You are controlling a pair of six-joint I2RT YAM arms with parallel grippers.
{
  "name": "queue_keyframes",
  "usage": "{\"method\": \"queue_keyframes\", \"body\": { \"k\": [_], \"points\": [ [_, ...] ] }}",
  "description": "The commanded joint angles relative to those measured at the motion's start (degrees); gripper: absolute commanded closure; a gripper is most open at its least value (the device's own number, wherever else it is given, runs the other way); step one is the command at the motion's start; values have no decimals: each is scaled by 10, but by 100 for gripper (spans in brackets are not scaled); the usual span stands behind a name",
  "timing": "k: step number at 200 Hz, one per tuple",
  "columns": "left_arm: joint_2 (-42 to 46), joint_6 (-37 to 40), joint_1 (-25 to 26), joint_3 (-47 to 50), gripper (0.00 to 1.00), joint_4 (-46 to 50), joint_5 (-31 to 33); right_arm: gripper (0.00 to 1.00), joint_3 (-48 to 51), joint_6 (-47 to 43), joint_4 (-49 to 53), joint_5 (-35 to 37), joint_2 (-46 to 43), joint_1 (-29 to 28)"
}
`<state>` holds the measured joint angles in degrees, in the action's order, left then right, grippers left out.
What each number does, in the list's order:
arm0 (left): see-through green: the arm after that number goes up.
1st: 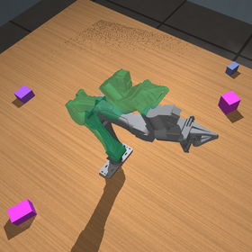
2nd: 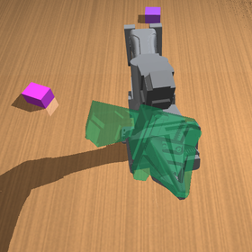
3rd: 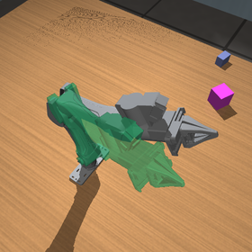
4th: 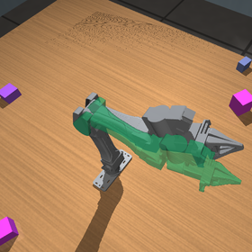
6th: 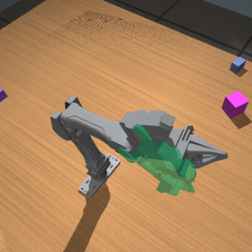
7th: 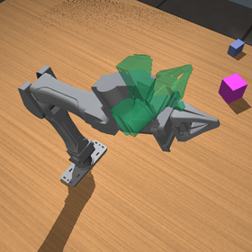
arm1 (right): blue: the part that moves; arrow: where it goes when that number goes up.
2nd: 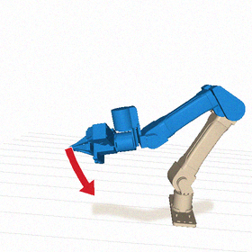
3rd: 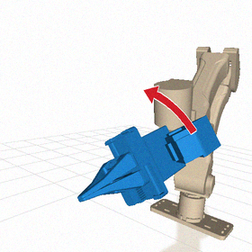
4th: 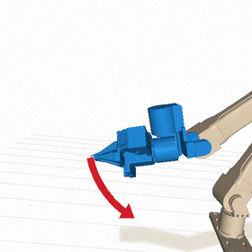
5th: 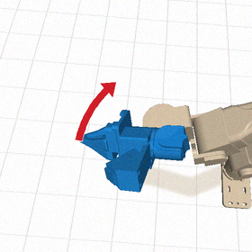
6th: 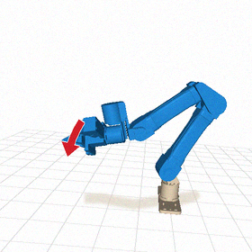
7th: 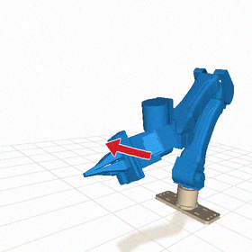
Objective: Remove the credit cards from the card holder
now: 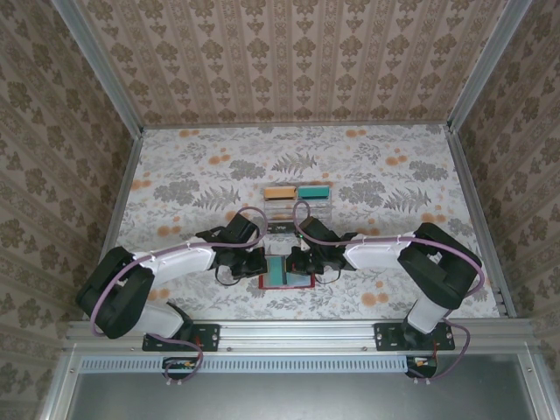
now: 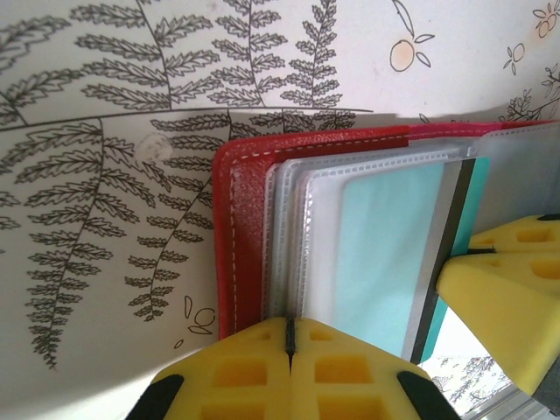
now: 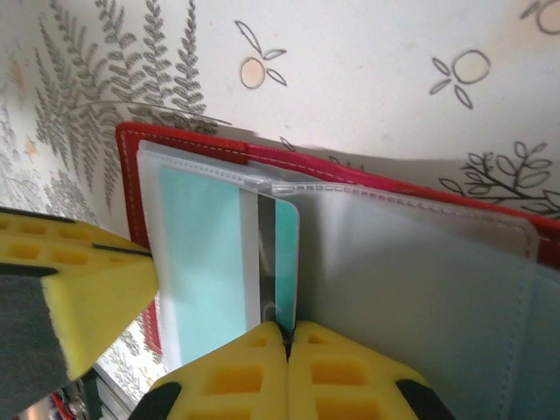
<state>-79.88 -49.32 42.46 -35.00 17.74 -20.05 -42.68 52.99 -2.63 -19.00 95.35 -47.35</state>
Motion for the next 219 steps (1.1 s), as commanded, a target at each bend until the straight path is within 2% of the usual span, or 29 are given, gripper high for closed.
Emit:
{"method": "queue_keyframes", "body": {
  "k": [1,97,144,171,183,196,219],
  "points": [
    [-3,-5,5,12,100,36,23,100,16,-1,19,13,-7,7],
    [3,9,-9,10,100,51,24,100,66,-53,93,11,-120,61],
    [7,22,-11,-17,100,66,22,100,34,-102,174,11,-209,74],
    [15,34,-15,-53,100,86,21,100,-25,-154,247,13,-234,76],
    [21,41,-18,-70,91,95,21,100,-63,-187,285,20,-235,76],
    [28,48,-23,-88,76,105,22,100,-108,-229,329,32,-228,76],
    [42,63,-39,-116,60,124,22,100,-188,-317,400,57,-203,77]
  ]
}}
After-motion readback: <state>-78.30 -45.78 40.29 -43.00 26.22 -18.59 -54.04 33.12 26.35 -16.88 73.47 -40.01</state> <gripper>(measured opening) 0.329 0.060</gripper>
